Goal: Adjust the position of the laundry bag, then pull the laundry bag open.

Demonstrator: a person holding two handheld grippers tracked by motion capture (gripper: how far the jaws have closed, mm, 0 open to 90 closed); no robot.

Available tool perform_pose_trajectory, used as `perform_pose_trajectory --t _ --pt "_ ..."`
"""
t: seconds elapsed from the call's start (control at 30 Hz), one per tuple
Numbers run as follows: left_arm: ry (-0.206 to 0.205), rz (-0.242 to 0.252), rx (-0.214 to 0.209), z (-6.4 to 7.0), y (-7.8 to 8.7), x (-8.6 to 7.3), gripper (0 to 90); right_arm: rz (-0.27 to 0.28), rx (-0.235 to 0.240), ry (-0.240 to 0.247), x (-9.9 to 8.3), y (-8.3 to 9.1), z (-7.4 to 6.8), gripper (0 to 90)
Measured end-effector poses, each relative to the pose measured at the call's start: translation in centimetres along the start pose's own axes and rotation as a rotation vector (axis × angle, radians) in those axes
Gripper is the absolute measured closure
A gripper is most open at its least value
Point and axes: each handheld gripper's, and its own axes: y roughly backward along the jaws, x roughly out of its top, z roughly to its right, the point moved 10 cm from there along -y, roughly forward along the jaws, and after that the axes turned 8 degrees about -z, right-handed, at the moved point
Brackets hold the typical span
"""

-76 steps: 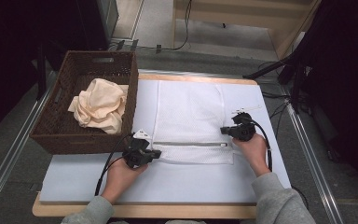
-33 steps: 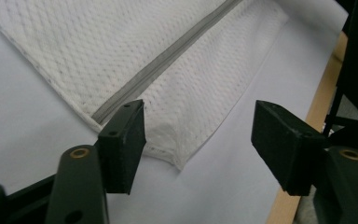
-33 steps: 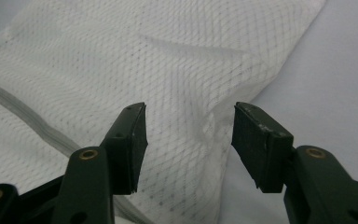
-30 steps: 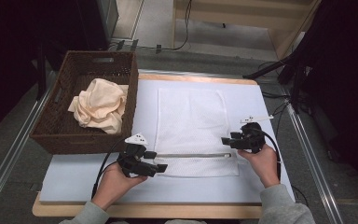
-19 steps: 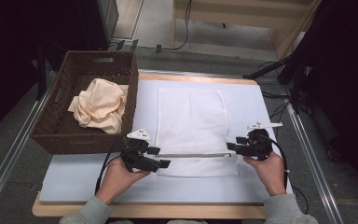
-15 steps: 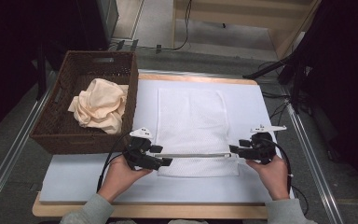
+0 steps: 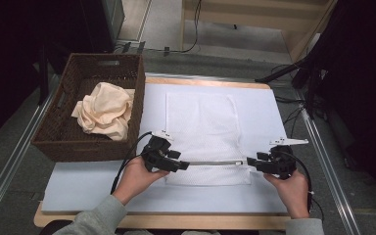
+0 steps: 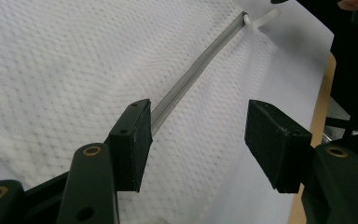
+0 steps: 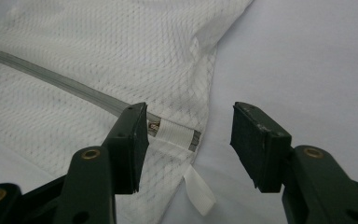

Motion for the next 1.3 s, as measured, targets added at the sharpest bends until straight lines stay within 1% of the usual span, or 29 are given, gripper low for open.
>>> perform_pose_trajectory --t 0.07,0.13,0.2,0.23,0.37,0.4,0.47,0.5,0.53,0.57,0.67,0.7,0.73,0.77,0.8,0.83,0.93,1.03,1.13,1.17,1.23,1.3 --pt "0.003 0.006 -0.024 0.3 -0.1 0.2 41.3 -0.003 0.001 -0.008 0.2 -0.3 0.0 47.2" --pt "-0.014 0.005 -0.006 0.3 -0.2 0.3 41.0 0.005 0.007 -0.012 0.5 -0.7 0.0 47.5" --pt "-0.033 0.001 0.018 0.0 -0.3 0.3 41.0 -0.001 0.005 -0.009 0.6 -1.0 0.1 47.7" --pt "-0.033 0.001 0.017 -0.1 -0.4 0.3 41.0 -0.008 0.001 -0.01 0.5 -1.1 0.1 47.9" --pt "-0.027 0.003 0.015 -0.4 -0.6 0.4 41.1 0.002 -0.007 -0.014 0.8 -1.2 0.2 48.9" --pt "-0.024 0.002 0.014 -0.4 -0.7 0.4 41.1 0.01 -0.014 -0.021 1.0 -1.2 0.3 50.5" --pt "-0.03 0.002 0.009 -0.2 -0.7 0.4 41.1 -0.002 -0.015 -0.02 1.0 -1.4 0.5 54.1" --pt "-0.03 0.002 0.009 -0.2 -0.7 0.4 41.2 -0.002 -0.015 -0.02 1.0 -1.4 0.5 54.1" --pt "-0.037 0.015 0.008 -0.1 -0.5 0.6 41.1 -0.009 -0.012 -0.022 1.1 -1.5 0.6 59.8" --pt "-0.037 0.021 0.009 0.0 -0.4 0.6 41.1 -0.005 -0.007 -0.025 1.3 -1.5 0.5 61.5" --pt "-0.04 0.015 0.011 -0.1 -0.6 0.5 41.2 0.003 -0.002 -0.023 1.6 -1.4 0.4 69.5" --pt "-0.045 0.006 0.016 -0.1 -0.7 0.5 41.2 0.001 -0.004 -0.021 1.6 -1.5 0.3 73.3" --pt "-0.046 0.008 0.015 0.0 -0.8 0.5 41.2 -0.005 -0.002 -0.016 1.6 -1.6 0.3 77.5" --pt "-0.046 0.008 0.015 0.0 -0.8 0.5 41.2 -0.005 -0.002 -0.016 1.6 -1.6 0.3 77.5" --pt "-0.057 0.007 0.021 0.0 -0.9 0.5 41.2 -0.009 0.006 -0.012 1.6 -1.9 0.0 85.7" --pt "-0.06 0.005 0.024 0.0 -0.9 0.5 41.2 -0.011 0.004 -0.007 1.7 -2.0 0.0 89.3" --pt "-0.058 0.005 0.023 0.1 -0.9 0.4 41.2 -0.023 0.024 -0.014 1.7 -2.7 -0.4 90.0" --pt "-0.067 0.006 0.022 0.1 -0.9 0.4 41.2 -0.042 0.045 -0.004 1.6 -3.2 -0.8 90.0" --pt "-0.064 0.005 0.019 0.2 -1.0 0.3 41.1 -0.053 0.037 0.007 1.3 -3.5 -1.0 90.0" --pt "-0.064 0.005 0.019 0.2 -1.0 0.3 41.1 -0.055 0.033 0.008 1.2 -3.3 -0.9 90.0" --pt "-0.071 0.002 0.02 0.3 -1.1 0.3 41.0 -0.05 0.033 -0.004 1.1 -2.9 -0.7 90.0" --pt "-0.067 0.003 0.015 0.3 -1.1 0.3 41.0 -0.06 0.021 -0.002 0.7 -2.6 -0.4 89.1"
